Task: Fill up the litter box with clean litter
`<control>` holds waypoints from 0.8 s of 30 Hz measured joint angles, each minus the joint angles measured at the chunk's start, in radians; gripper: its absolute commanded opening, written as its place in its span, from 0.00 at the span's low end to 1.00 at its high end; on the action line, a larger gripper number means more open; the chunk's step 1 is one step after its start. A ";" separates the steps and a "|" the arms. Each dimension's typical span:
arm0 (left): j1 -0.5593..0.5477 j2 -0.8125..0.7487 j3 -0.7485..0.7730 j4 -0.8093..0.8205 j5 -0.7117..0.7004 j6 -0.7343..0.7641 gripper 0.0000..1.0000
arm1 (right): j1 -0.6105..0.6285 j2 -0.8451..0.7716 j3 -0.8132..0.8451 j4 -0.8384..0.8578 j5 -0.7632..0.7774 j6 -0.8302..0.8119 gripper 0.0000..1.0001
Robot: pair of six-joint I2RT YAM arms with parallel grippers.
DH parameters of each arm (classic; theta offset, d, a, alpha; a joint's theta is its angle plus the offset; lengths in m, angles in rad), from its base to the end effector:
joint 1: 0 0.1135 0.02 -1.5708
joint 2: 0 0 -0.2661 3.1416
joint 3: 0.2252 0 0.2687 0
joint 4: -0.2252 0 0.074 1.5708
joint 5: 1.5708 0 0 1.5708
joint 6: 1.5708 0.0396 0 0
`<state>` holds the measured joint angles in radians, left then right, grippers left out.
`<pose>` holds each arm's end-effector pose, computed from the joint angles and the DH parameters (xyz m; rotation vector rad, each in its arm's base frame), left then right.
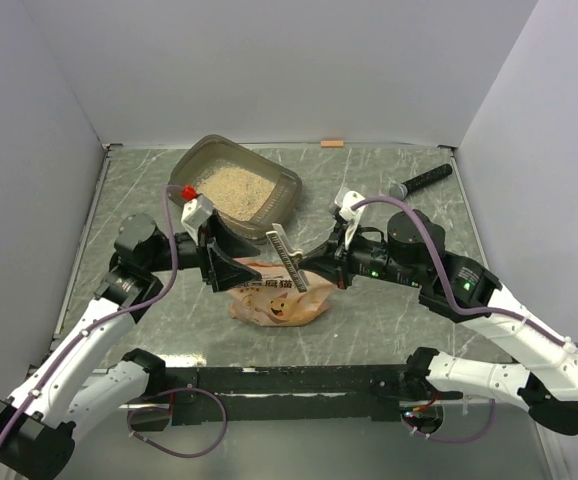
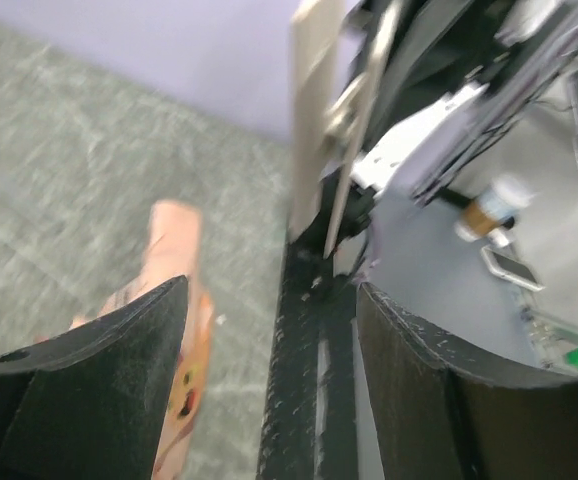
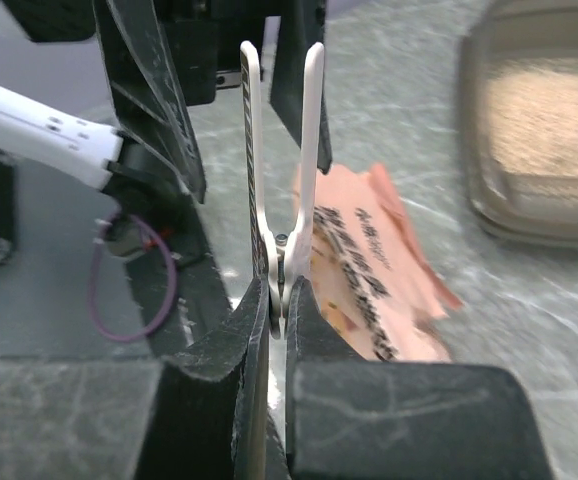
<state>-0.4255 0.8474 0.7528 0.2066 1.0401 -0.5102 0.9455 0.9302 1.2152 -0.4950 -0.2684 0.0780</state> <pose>0.1715 -0.1152 0.3585 0.8632 1.4820 -1.4667 0.1116 0.1725 0.4347 -0.9708 1.6101 0.9607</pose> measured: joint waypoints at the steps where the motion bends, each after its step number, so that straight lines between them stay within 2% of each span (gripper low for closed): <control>1: 0.000 0.001 0.000 -0.046 -0.012 0.044 0.72 | 0.000 -0.003 0.009 -0.021 0.018 -0.012 0.00; 5: 0.000 0.016 0.001 -0.184 -0.089 0.193 0.70 | 0.000 -0.027 0.010 -0.088 0.086 -0.083 0.00; 11: -0.013 0.070 0.001 -0.267 -0.169 0.332 0.66 | -0.001 -0.091 -0.064 -0.132 0.141 -0.213 0.00; 19: -0.137 0.098 -0.025 -0.356 -0.319 0.527 0.65 | -0.008 -0.088 -0.088 -0.160 0.148 -0.325 0.00; 24: -0.193 0.085 -0.076 -0.373 -0.410 0.600 0.66 | -0.014 -0.075 -0.088 -0.159 0.148 -0.346 0.00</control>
<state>-0.6186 0.9325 0.6765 -0.1661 0.6304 0.0895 0.9314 0.8551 1.1271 -0.6540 -0.1207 -0.2676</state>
